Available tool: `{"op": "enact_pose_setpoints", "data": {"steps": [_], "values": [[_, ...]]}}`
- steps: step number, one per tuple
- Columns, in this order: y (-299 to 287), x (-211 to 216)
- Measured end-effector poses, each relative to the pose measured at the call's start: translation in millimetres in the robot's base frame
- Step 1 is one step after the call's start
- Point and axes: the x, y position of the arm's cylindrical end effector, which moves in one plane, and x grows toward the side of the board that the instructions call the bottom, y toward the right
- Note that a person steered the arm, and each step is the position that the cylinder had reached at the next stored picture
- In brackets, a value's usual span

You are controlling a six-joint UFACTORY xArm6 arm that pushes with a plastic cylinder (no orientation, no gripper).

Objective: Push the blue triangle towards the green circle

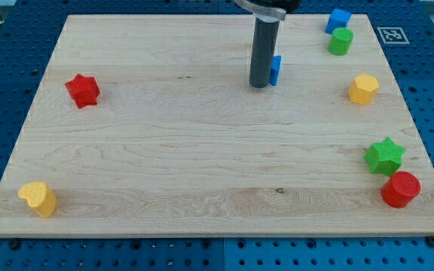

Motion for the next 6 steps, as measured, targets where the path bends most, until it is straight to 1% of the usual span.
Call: {"op": "enact_pose_setpoints", "data": {"steps": [2, 3, 5, 6], "values": [[-3.7, -19.6], [1.2, -19.6], [67.6, -24.3], [85.6, -28.4]]}}
